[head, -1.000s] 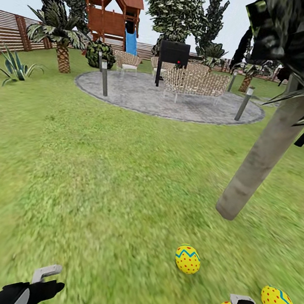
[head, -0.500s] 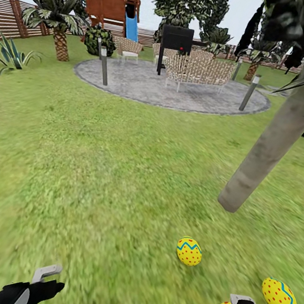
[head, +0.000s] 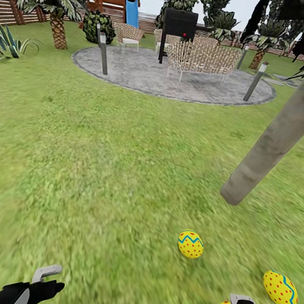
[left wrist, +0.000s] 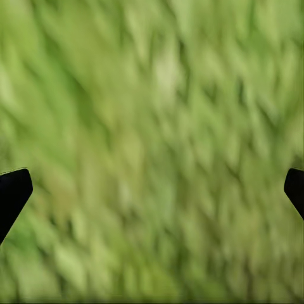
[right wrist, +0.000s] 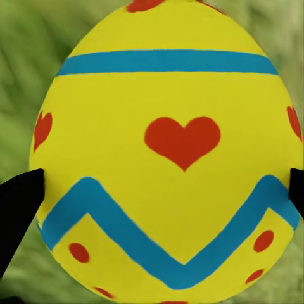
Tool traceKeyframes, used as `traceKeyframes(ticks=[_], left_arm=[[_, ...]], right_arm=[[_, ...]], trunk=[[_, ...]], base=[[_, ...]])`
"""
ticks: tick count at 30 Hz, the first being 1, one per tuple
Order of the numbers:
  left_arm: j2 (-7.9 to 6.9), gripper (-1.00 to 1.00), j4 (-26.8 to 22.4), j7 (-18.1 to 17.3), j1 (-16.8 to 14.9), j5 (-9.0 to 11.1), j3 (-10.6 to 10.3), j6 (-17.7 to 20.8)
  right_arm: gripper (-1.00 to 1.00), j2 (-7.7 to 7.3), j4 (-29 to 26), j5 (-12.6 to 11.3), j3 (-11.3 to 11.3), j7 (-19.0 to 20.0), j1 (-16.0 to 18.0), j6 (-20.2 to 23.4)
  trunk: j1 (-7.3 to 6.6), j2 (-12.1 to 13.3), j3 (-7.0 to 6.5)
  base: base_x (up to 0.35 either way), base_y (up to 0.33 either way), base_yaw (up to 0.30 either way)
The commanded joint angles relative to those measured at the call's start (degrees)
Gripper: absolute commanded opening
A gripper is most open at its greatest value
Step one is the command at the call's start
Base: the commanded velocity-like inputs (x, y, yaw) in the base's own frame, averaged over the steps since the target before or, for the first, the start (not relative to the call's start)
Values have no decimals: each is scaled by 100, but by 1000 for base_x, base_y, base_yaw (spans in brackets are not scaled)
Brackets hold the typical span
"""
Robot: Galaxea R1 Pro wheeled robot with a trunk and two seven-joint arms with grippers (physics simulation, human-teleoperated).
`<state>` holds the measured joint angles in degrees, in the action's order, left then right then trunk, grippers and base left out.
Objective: Take the three Easter eggs out of the wicker basket on the lawn in the garden, then place them on the lawn next to a single tree (choose any tree) so that all three eggs are next to the same tree and none are left in the basket.
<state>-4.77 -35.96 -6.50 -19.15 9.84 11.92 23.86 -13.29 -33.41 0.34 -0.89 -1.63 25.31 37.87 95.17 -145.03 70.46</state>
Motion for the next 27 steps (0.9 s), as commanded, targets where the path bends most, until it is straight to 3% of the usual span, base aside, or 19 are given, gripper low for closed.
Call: traceKeyframes(ticks=[1,16,24,27], left_arm=[[2,100,-7,-20,-1,27,21,40],[2,100,-7,-19,-1,27,21,48],[2,100,-7,-18,-1,27,21,48],[2,100,-7,-18,-1,27,21,55]], right_arm=[[-100,2,-11,5,-8,-10,2,28],[-100,1,-10,2,1,-5,2,28],[-100,-1,-9,5,1,-6,3,28],[-100,1,-9,3,1,-5,1,28]], trunk=[[-1,-2,5],[22,-14,204],[22,-14,204],[30,-18,270]], base=[[0,0,0],[0,0,0],[0,0,0],[0,0,0]])
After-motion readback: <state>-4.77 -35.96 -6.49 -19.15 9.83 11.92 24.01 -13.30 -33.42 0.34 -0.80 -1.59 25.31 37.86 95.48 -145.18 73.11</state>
